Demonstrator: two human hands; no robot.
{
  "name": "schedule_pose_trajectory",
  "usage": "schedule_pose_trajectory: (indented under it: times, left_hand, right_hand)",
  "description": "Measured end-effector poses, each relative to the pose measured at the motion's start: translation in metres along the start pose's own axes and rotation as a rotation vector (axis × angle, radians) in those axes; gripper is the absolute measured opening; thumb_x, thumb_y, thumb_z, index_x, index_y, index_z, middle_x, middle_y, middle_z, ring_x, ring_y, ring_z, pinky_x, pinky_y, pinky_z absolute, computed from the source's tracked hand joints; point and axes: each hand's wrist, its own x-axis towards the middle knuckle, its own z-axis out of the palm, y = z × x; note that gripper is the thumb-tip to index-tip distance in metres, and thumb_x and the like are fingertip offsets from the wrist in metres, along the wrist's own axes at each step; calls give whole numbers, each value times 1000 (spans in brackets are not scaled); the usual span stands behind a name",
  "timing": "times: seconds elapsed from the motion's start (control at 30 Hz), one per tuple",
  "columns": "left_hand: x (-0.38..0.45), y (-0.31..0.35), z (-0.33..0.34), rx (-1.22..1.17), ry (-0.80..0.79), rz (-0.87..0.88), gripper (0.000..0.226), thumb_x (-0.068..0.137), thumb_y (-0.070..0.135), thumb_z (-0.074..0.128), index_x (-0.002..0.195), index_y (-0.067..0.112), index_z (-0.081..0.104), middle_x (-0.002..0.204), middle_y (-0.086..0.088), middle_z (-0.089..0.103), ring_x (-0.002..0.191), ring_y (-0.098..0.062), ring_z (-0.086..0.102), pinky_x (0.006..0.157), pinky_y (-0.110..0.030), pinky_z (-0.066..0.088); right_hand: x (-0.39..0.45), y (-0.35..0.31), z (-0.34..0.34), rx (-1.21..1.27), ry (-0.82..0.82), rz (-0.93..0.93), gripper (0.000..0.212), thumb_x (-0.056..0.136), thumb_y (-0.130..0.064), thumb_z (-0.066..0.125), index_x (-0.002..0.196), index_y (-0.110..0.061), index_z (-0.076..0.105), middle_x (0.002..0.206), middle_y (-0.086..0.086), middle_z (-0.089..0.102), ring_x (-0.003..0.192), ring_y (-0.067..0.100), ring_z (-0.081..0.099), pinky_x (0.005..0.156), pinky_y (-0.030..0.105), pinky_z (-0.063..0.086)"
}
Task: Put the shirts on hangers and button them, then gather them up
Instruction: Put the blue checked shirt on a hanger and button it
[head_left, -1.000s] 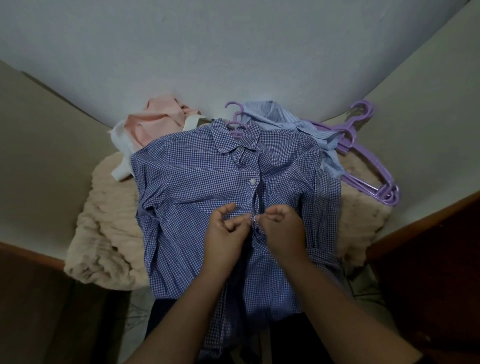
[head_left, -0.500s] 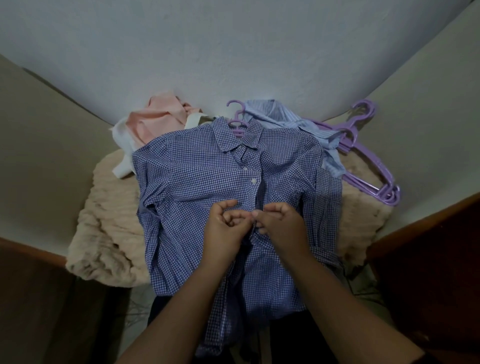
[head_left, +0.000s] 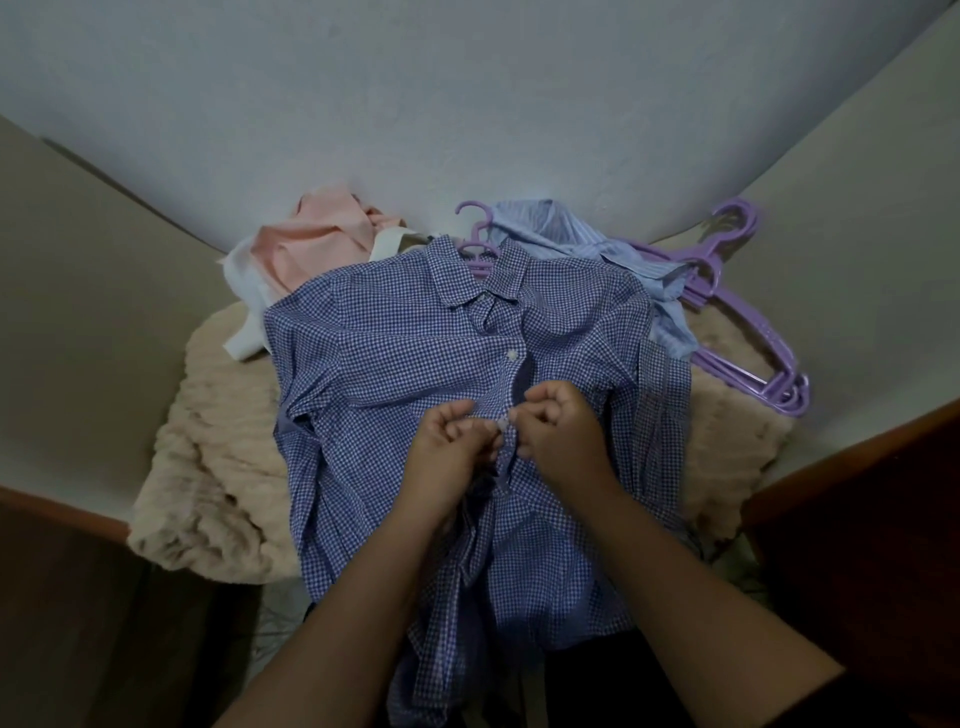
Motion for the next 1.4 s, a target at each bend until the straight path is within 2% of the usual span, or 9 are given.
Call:
schedule_pose_trajectory:
  times: [0.1, 0.23, 0.43, 0.67, 0.83, 1.0, 1.2, 1.3, 1.4]
  left_hand:
    - [13, 5, -1, 110, 9, 93, 20, 92, 7, 60, 104, 22, 52, 83, 4, 66, 81, -13, 62, 81, -36, 52]
    - [41, 18, 1, 218, -20, 163, 22, 96, 8, 51, 113, 22, 50, 101, 9, 69, 84, -5, 61, 75, -23, 49]
    - [94, 38, 5, 320, -38, 217, 22, 99, 6, 44, 116, 20, 46, 108, 6, 66, 100, 0, 59, 82, -9, 45]
    - [95, 19, 5, 396, 5, 254, 26, 96, 6, 50, 118, 21, 50, 109, 11, 66, 107, -1, 60, 94, -22, 46]
    - [59, -5, 12, 344, 165, 331, 24, 92, 7, 57, 108, 25, 55, 102, 7, 67, 92, 2, 63, 81, -14, 49]
    - [45, -27, 18, 399, 95, 216, 34, 85, 10, 69, 113, 22, 53, 100, 5, 65, 93, -6, 63, 82, -18, 50]
    - [43, -19, 16, 512, 171, 196, 21, 91, 11, 61, 109, 15, 51, 76, 2, 61, 63, -8, 55, 54, -15, 43]
    - [34, -18, 11, 491, 119, 201, 26, 90, 8, 60, 112, 13, 49, 81, -2, 62, 68, -11, 56, 62, -23, 45]
    - [28, -20, 13, 456, 99, 187, 35, 85, 3, 66, 110, 17, 45, 96, 0, 63, 86, -8, 60, 74, -16, 48]
  right_hand:
    - [21, -17, 0, 89, -30, 50, 18, 90, -5, 57, 91, -19, 46, 80, 4, 57, 60, 12, 54, 53, 30, 53]
    - [56, -43, 2, 162, -54, 115, 17, 91, -4, 55, 89, -18, 46, 80, 3, 55, 57, 13, 50, 56, 33, 53]
    - [108, -52, 7, 143, 6, 93, 18, 84, -4, 66, 86, -14, 52, 73, 3, 57, 54, 9, 50, 41, 12, 39]
    - [116, -37, 2, 83, -10, 136, 10, 87, -7, 62, 93, -12, 57, 79, 3, 61, 61, 10, 54, 46, 17, 43]
    - [89, -17, -16, 65, -10, 141, 18, 88, -4, 57, 101, -16, 53, 98, -6, 64, 93, 11, 61, 82, 30, 51]
    - [55, -2, -32, 18, 35, 227, 21, 85, -3, 59, 98, -19, 54, 99, 1, 63, 87, 14, 60, 81, 31, 50]
    - [32, -5, -37, -53, 2, 260, 28, 84, -2, 63, 110, -11, 55, 89, 4, 64, 81, 20, 60, 73, 36, 53]
    - [25, -10, -32, -46, -23, 247, 33, 82, -5, 66, 113, -12, 56, 92, 3, 63, 85, 18, 62, 71, 34, 52]
    - [20, -13, -27, 49, 3, 241, 32, 83, -4, 67, 112, -9, 56, 95, 4, 63, 87, 18, 61, 74, 30, 49]
